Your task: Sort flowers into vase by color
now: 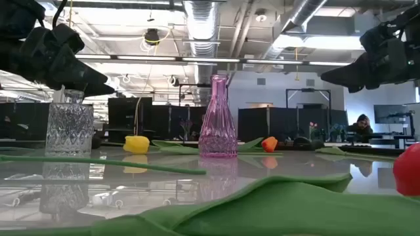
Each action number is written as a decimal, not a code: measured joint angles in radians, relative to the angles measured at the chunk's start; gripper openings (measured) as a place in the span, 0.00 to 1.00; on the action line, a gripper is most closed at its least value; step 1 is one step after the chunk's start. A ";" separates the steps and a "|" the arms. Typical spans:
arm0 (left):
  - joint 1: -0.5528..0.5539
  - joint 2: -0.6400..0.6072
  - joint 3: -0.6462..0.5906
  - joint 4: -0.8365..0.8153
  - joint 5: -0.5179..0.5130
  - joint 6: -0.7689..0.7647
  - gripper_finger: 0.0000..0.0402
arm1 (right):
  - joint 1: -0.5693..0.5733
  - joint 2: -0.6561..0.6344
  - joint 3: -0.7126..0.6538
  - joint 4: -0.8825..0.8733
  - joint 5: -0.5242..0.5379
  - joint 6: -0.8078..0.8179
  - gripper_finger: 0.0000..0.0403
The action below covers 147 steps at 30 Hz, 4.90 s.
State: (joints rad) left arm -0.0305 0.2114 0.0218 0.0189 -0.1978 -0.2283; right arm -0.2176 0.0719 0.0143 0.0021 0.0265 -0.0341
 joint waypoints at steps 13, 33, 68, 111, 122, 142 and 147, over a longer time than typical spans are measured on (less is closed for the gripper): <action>0.000 0.000 0.000 0.000 0.000 0.000 0.55 | 0.000 0.000 0.000 0.000 0.000 0.000 0.12; 0.000 0.000 0.000 0.000 0.000 0.000 0.55 | 0.000 0.000 0.000 0.000 0.000 0.000 0.12; 0.000 0.000 0.000 -0.001 0.009 -0.006 0.55 | 0.000 0.000 0.000 0.006 0.001 0.000 0.12; 0.001 0.079 0.050 0.535 0.146 0.198 0.55 | 0.059 0.437 0.328 -0.047 0.033 0.364 0.12; 0.001 0.337 0.210 0.375 -0.165 0.223 0.55 | 0.030 0.753 0.671 -0.499 0.157 0.438 0.12; -0.035 0.437 0.209 0.345 -0.154 0.320 0.55 | -0.401 1.201 0.832 -0.968 0.078 0.700 0.16; -0.035 0.437 0.209 0.324 -0.154 0.313 0.55 | -0.441 1.264 0.818 -0.951 0.073 0.665 0.24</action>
State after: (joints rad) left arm -0.0654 0.6479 0.2306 0.3430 -0.3515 0.0845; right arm -0.6586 1.3363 0.8318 -0.9492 0.0997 0.6312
